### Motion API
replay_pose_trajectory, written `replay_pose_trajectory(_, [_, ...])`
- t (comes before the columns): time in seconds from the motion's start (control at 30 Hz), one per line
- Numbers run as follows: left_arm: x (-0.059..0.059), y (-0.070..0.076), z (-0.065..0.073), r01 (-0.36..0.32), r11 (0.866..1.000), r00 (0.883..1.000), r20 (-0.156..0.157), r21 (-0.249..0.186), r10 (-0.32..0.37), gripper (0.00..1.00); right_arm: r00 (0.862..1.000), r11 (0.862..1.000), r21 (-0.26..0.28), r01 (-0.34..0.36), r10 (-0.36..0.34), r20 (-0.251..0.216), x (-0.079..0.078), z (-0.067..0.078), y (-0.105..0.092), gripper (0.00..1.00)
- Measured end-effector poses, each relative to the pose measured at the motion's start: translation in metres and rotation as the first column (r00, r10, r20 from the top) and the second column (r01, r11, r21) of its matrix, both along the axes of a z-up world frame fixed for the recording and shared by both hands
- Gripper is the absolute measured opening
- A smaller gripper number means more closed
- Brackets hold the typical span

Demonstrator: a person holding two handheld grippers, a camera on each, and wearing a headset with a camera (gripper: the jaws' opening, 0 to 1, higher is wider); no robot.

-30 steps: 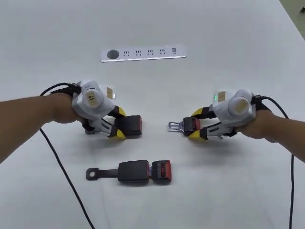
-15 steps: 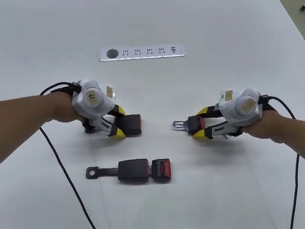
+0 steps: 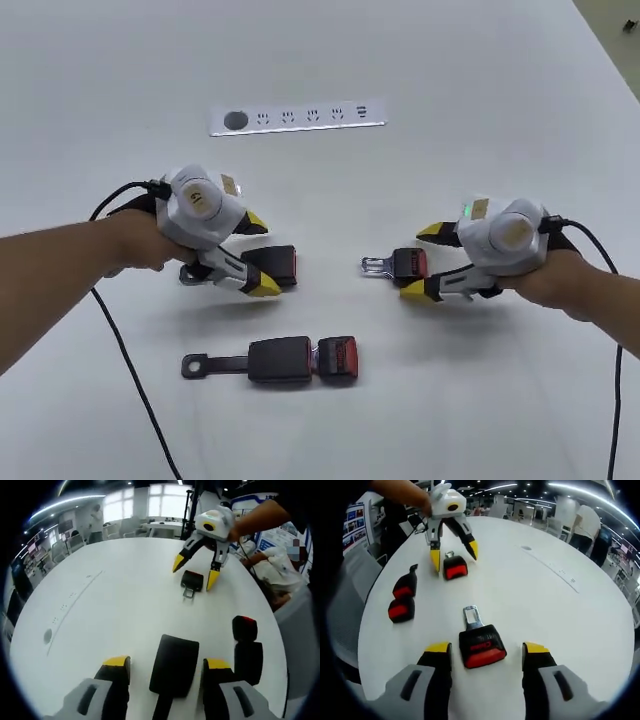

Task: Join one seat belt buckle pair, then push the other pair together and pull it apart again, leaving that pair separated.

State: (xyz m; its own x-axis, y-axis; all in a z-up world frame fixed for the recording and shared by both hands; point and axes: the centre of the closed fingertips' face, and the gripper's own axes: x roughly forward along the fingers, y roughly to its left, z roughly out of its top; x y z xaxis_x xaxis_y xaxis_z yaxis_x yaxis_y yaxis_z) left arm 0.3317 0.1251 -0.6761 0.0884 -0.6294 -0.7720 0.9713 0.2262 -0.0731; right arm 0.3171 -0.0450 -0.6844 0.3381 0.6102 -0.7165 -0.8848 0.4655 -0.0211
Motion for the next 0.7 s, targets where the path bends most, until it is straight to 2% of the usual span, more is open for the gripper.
replay_pose_trajectory(0.07, [0.004,0.003,0.002,-0.032,0.999,0.999,0.013,-0.005,0.032,0.66,0.998,0.997,0.036,0.062,-0.063,0.017,0.005,0.005,-0.001,0.62])
replay_pose_trajectory(0.1, [0.008,0.004,0.005,-0.086,0.996,0.996,0.016,-0.025,0.086,0.7,0.994,0.993,0.055,0.102,-0.103,0.033,0.01,0.007,-0.003,0.65])
replay_pose_trajectory(0.13, [0.01,0.004,0.007,-0.111,0.993,0.994,0.013,-0.036,0.111,0.74,0.99,0.989,0.067,0.133,-0.136,0.04,0.012,0.01,-0.005,0.7])
replay_pose_trajectory(0.2, [0.013,0.008,0.012,-0.197,0.979,0.98,-0.01,-0.042,0.197,0.85,0.977,0.976,0.09,0.2,-0.206,0.058,0.016,0.017,-0.009,0.72])
replay_pose_trajectory(0.23, [0.019,0.009,0.015,-0.228,0.971,0.974,-0.008,-0.078,0.228,0.89,0.963,0.962,0.097,0.256,-0.262,0.059,0.017,0.02,-0.014,0.71])
replay_pose_trajectory(0.27, [0.024,0.01,0.019,-0.242,0.964,0.97,0.012,-0.109,0.244,0.92,0.956,0.954,0.111,0.28,-0.288,0.064,0.017,0.026,-0.014,0.71])
replay_pose_trajectory(0.33, [0.024,0.015,0.026,-0.275,0.955,0.959,0.034,-0.114,0.281,0.92,0.938,0.938,0.134,0.321,-0.334,0.093,0.018,0.033,-0.016,0.76])
replay_pose_trajectory(0.37, [0.026,0.016,0.029,-0.294,0.947,0.953,0.034,-0.131,0.301,0.93,0.931,0.931,0.143,0.335,-0.35,0.101,0.018,0.035,-0.016,0.78])
replay_pose_trajectory(0.4, [0.027,0.018,0.034,-0.33,0.931,0.941,0.029,-0.158,0.338,0.94,0.924,0.924,0.156,0.349,-0.368,0.109,0.017,0.038,-0.017,0.8])
replay_pose_trajectory(0.43, [0.027,0.02,0.036,-0.347,0.924,0.934,0.027,-0.163,0.356,0.96,0.916,0.918,0.164,0.362,-0.382,0.118,0.017,0.041,-0.017,0.81])
replay_pose_trajectory(0.47, [0.027,0.023,0.04,-0.372,0.91,0.923,0.028,-0.181,0.383,0.98,0.912,0.912,0.17,0.373,-0.394,0.115,0.012,0.047,-0.014,0.82])
replay_pose_trajectory(0.53, [0.025,0.028,0.047,-0.394,0.899,0.912,0.037,-0.19,0.408,1.0,0.9,0.9,0.189,0.393,-0.418,0.121,0.011,0.049,-0.015,0.85])
replay_pose_trajectory(0.63, [0.018,0.036,0.059,-0.454,0.86,0.881,0.026,-0.233,0.472,1.0,0.881,0.881,0.213,0.423,-0.455,0.129,0.005,0.058,-0.014,0.87])
replay_pose_trajectory(0.7, [0.014,0.039,0.063,-0.464,0.85,0.874,0.028,-0.25,0.485,1.0,0.872,0.871,0.23,0.433,-0.47,0.137,-0.004,0.067,-0.009,0.88])
